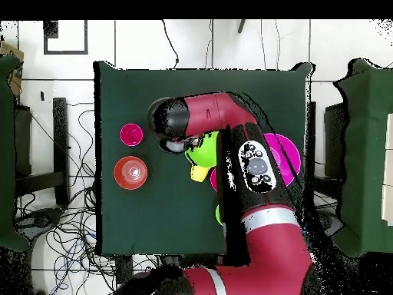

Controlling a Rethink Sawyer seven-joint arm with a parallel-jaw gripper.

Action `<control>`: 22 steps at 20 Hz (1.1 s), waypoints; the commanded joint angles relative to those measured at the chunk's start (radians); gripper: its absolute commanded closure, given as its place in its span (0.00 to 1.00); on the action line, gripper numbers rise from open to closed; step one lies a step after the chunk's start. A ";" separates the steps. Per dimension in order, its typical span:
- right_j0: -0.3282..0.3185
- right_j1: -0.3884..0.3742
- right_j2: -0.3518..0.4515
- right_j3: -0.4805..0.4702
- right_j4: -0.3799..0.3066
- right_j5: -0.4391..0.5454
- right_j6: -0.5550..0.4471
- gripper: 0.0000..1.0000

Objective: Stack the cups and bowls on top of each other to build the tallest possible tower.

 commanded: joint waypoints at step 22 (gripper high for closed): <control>0.002 0.107 0.093 -0.249 -0.078 0.179 -0.359 1.00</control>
